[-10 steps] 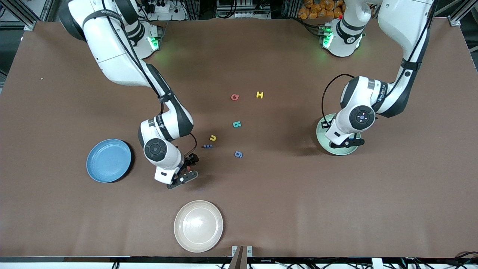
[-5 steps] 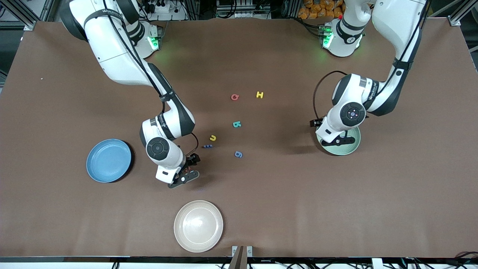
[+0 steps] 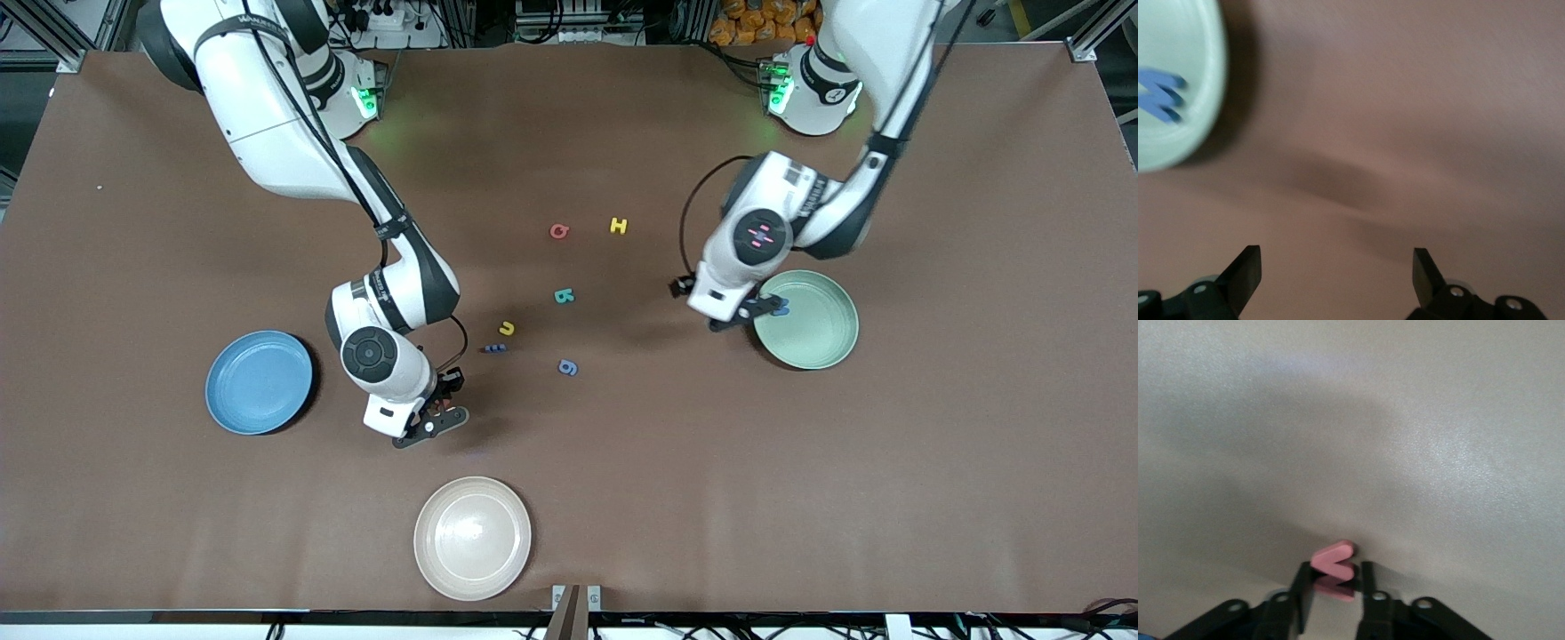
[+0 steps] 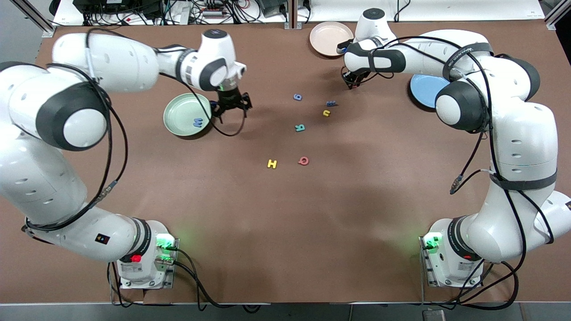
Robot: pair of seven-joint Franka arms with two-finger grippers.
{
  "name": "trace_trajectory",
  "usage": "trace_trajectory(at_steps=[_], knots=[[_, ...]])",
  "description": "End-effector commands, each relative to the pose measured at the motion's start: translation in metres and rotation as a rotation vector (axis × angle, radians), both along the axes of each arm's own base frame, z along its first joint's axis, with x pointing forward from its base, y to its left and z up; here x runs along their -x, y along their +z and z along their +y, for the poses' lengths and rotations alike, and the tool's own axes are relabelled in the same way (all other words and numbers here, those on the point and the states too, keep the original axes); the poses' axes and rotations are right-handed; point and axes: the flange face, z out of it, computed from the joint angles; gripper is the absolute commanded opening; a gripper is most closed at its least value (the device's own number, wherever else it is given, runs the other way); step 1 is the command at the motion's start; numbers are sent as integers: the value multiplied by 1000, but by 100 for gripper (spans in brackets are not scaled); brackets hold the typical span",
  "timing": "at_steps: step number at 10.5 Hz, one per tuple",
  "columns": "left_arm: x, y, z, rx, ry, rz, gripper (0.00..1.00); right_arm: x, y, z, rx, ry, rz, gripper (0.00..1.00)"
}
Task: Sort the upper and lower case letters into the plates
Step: 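Drop the pink w on the blue plate while the left gripper grasps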
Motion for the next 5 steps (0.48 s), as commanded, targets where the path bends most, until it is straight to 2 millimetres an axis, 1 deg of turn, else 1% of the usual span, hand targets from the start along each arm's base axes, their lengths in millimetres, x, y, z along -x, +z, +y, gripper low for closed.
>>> trace_trajectory(at_steps=[1, 2, 3, 4, 5], knots=[[40, 3, -57, -7, -140, -54, 100, -3, 23, -6, -1, -27, -19, 0], [61, 1, -83, -5, -259, -90, 100, -15, 45, -25, -19, -61, -45, 0], [76, 0, -99, 9, -393, -107, 100, -23, 67, -45, -17, -90, -41, 0], [85, 1, -108, 40, -523, -113, 100, -30, 85, -73, -3, -127, -15, 0], [91, 3, -114, 73, -621, -126, 100, -37, 100, -108, 14, -164, -6, 0]])
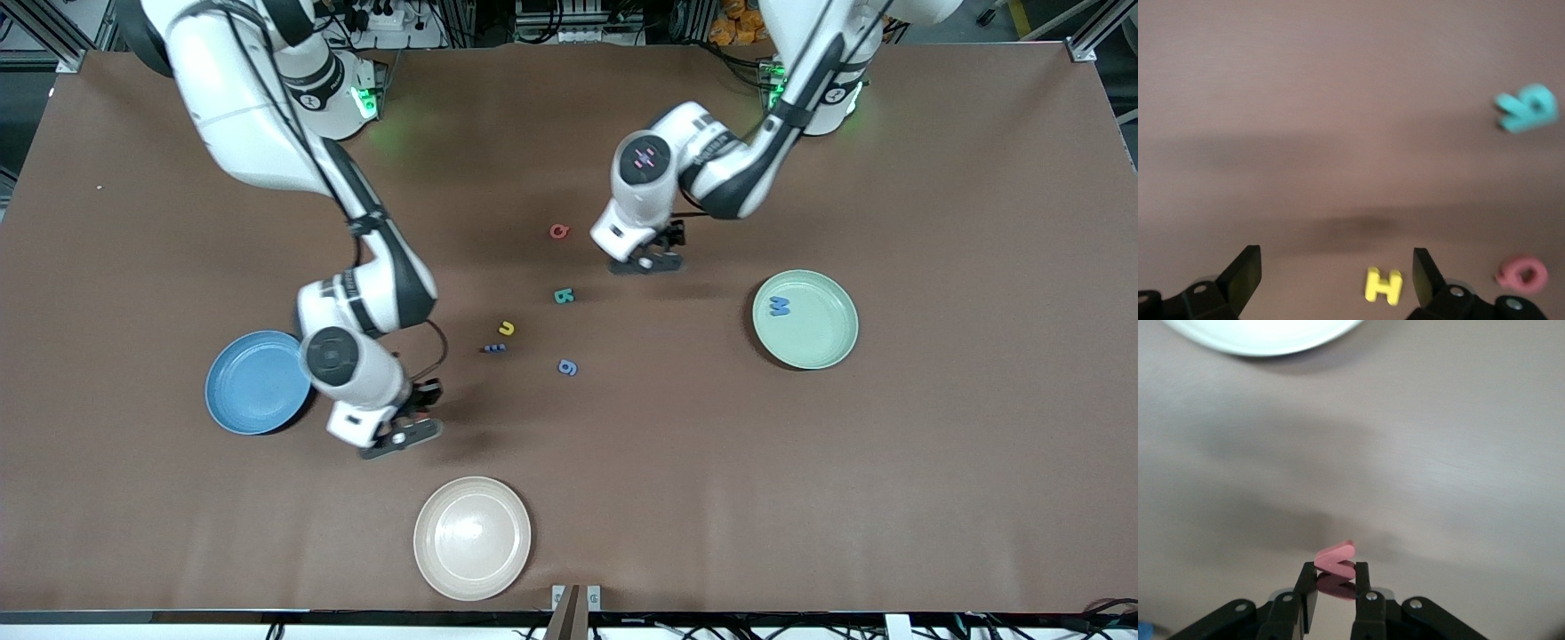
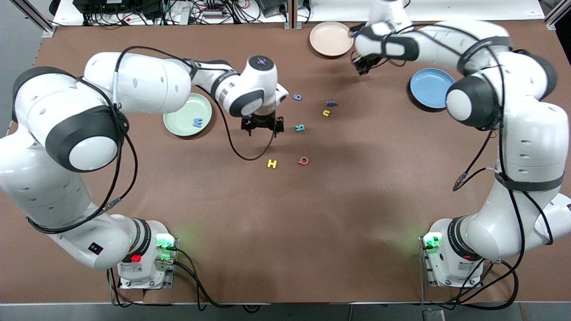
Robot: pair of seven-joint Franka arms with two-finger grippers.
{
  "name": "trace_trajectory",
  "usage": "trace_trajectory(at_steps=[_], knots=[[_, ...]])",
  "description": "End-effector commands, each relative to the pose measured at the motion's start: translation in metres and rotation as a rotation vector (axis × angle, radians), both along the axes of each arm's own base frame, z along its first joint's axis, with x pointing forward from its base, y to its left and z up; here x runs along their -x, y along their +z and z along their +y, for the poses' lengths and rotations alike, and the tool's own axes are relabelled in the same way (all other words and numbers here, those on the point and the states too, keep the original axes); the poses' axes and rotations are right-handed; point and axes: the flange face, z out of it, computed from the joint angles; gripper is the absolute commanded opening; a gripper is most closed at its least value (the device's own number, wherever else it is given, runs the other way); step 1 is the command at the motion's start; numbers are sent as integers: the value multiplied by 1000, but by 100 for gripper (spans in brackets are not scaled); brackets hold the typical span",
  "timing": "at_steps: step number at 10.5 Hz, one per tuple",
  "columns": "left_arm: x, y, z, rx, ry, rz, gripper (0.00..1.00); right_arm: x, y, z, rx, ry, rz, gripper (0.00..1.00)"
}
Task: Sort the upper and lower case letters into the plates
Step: 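Drop the pink w on the blue plate while the left gripper grasps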
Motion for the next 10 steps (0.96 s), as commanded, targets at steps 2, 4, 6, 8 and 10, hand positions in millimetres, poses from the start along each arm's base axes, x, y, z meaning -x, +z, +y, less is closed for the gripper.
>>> trace_trajectory(at_steps=[2, 4, 6, 8, 10], knots=[[10, -2, -2, 86, -298, -71, 100, -10, 37, -140, 41, -129, 81, 0], [29, -13, -1, 125, -397, -101, 100, -3, 38, -223, 60, -136, 115, 0], [52, -26, -1, 140, -371, -93, 100, 8, 26, -276, 46, -130, 141, 0], [69, -38, 2, 125, -354, -64, 100, 13, 20, -277, 42, -133, 158, 89], [86, -49, 5, 110, -301, -42, 100, 14, 18, -272, 35, -108, 170, 100]])
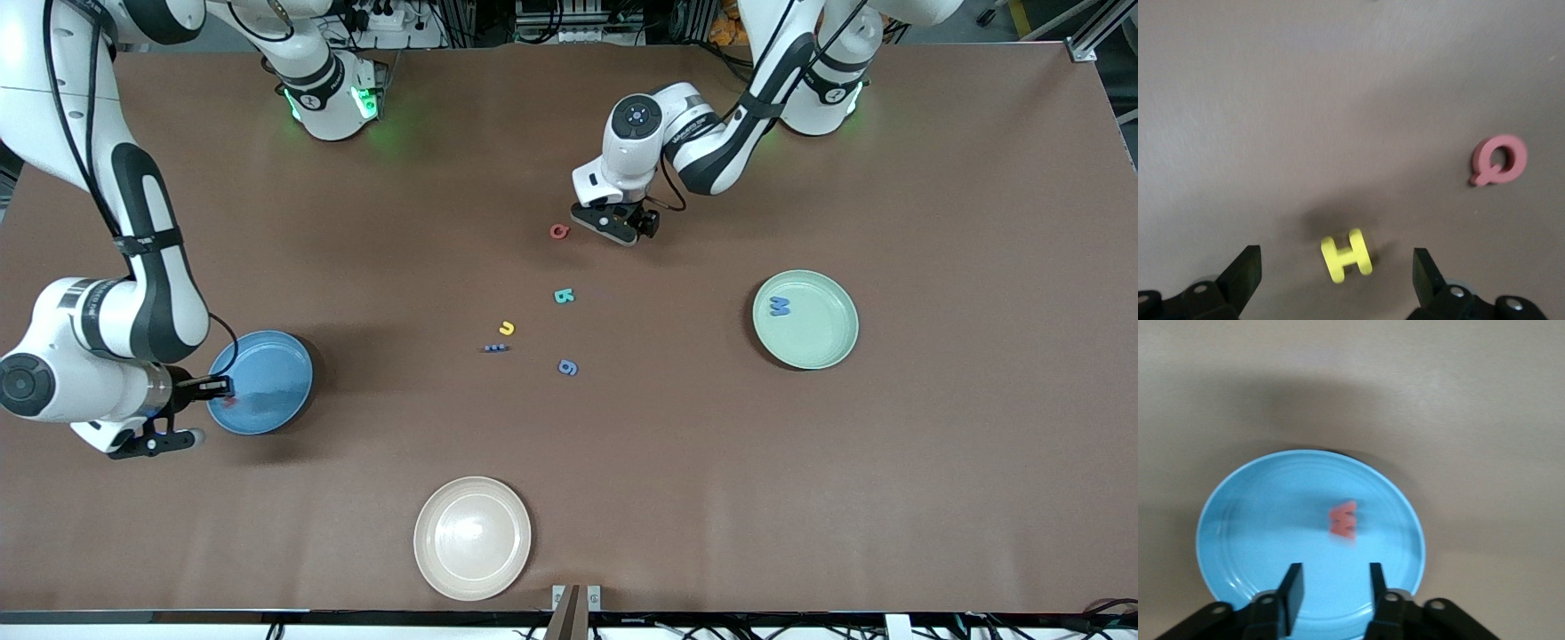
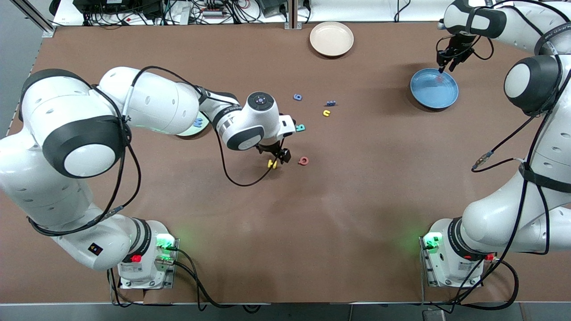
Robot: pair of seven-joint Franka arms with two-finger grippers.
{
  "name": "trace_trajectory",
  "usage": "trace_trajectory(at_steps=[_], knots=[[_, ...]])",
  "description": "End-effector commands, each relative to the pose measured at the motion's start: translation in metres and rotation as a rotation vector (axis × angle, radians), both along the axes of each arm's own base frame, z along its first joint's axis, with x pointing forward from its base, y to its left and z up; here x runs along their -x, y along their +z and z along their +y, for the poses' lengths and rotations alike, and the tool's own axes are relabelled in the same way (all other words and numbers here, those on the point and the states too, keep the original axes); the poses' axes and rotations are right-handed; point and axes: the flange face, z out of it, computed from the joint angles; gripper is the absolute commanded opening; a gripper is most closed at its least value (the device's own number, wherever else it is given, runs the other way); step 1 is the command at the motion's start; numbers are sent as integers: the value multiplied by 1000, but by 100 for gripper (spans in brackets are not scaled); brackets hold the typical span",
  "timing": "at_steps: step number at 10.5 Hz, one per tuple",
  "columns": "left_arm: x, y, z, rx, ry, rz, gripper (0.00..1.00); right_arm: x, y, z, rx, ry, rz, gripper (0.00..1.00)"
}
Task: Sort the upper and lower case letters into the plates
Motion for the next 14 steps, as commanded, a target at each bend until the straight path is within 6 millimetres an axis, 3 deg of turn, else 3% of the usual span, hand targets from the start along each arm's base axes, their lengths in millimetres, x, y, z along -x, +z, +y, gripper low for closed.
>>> trace_trajectory(at_steps=[1, 4, 7, 10, 11, 13, 14], knots=[[13, -3, 4, -4, 23, -7, 100, 8, 16, 18, -9, 41, 0, 100], [14, -13, 1, 20, 76, -4, 96, 7, 24, 81, -51, 12, 7, 100], [16, -27, 4, 20, 91, 10, 88, 10, 25, 167, -5, -141, -10, 100], [25, -32, 6, 5, 115, 19, 71, 14, 31, 226, 29, -346, -51, 100], [29, -32, 4, 4, 107, 20, 52, 15, 35, 246, 43, -452, -65, 100], [27, -32, 4, 5, 102, 14, 46, 15, 34, 276, 44, -659, -116, 100], [25, -31, 4, 4, 85, 4, 36, 19, 32, 290, 52, -713, -119, 100]])
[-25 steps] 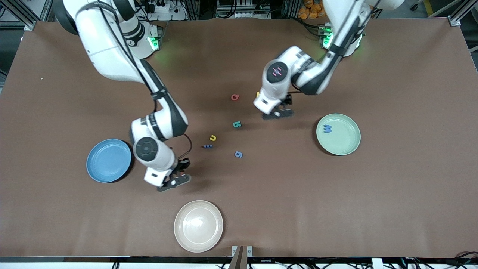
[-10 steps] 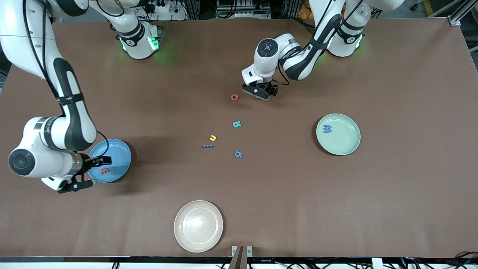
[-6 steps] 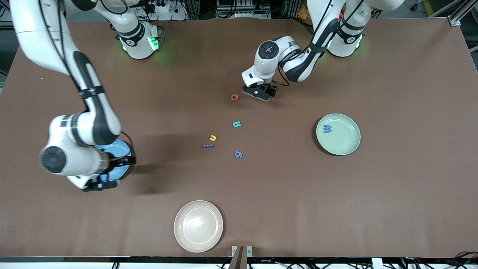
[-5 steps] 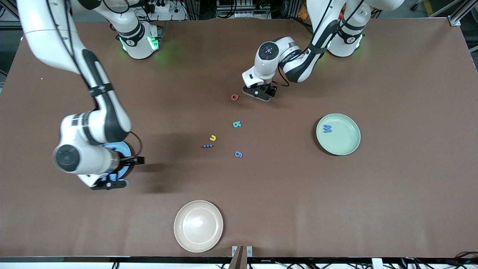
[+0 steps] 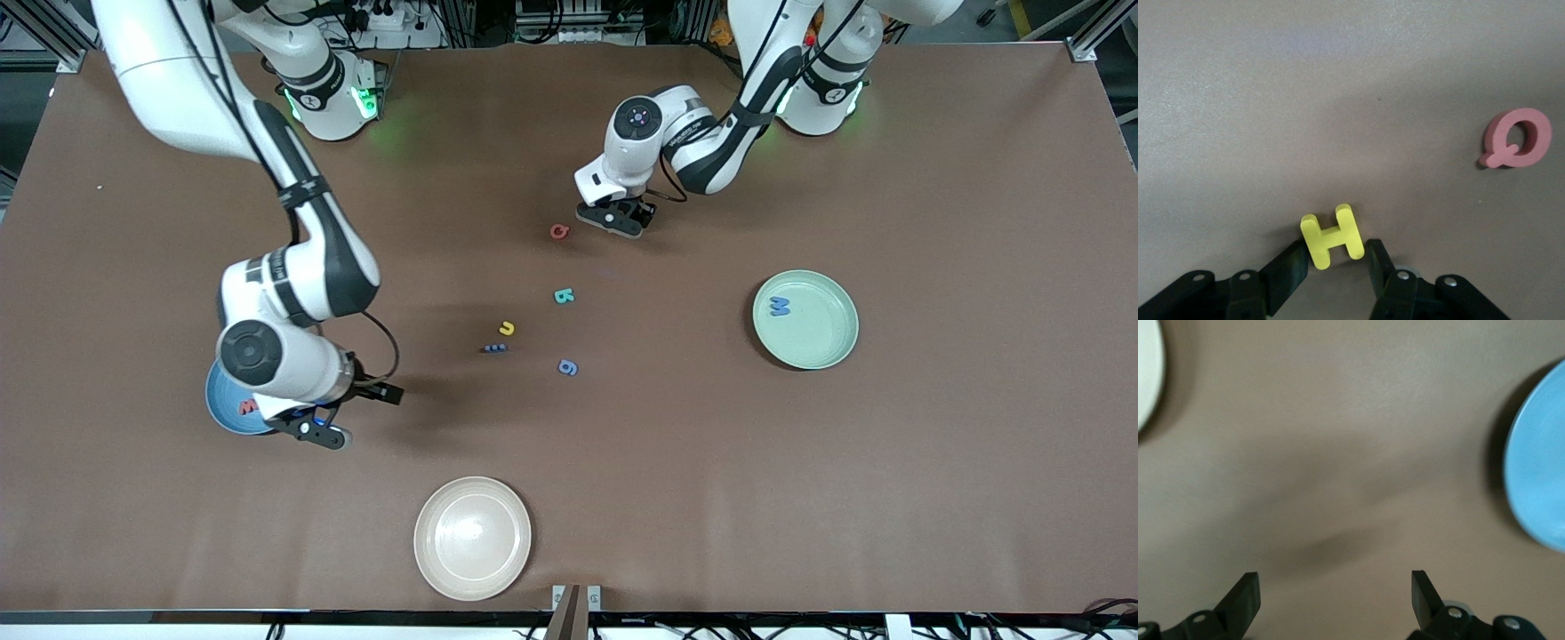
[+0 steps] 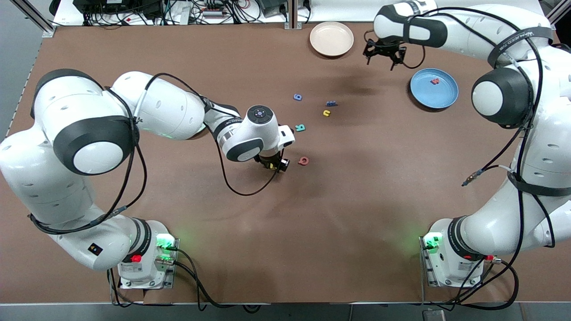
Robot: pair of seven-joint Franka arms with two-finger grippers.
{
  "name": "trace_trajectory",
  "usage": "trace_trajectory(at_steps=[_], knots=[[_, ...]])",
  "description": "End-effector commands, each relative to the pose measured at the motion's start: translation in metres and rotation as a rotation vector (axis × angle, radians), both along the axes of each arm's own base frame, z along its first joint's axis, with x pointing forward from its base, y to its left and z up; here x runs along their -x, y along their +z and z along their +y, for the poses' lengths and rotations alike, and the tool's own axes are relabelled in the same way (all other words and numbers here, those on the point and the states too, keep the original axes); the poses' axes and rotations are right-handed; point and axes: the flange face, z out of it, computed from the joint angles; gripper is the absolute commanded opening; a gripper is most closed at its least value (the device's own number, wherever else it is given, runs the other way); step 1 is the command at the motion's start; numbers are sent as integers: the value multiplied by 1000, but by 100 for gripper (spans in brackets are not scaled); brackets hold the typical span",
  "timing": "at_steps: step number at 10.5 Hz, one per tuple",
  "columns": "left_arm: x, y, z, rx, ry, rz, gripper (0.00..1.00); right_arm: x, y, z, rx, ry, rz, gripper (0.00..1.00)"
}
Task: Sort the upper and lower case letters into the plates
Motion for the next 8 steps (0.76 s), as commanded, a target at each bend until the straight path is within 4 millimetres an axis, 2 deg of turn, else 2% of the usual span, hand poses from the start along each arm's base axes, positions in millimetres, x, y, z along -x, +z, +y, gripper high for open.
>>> trace_trajectory(at_steps=[1, 2, 3, 4, 6, 7, 8], knots=[[1, -5, 6, -16, -6, -20, 22, 7, 0, 26, 2, -130, -15, 100], [0, -5, 7, -16, -4, -20, 14, 12, -4, 41, 4, -169, -16, 100], [0, -3, 6, -17, -7, -21, 7, 15, -16, 58, -17, -256, -14, 100], [-1, -2, 6, -16, -6, -23, 7, 17, -17, 70, -43, -325, -22, 100], [-4, 3, 5, -12, -6, -31, 5, 21, -18, 79, -67, -463, 3, 100], [-9, 11, 6, -16, -5, -40, 3, 28, -26, 95, -63, -511, 14, 100], [-22, 25, 12, -50, 1, -43, 2, 33, -28, 109, -57, -532, 9, 100]])
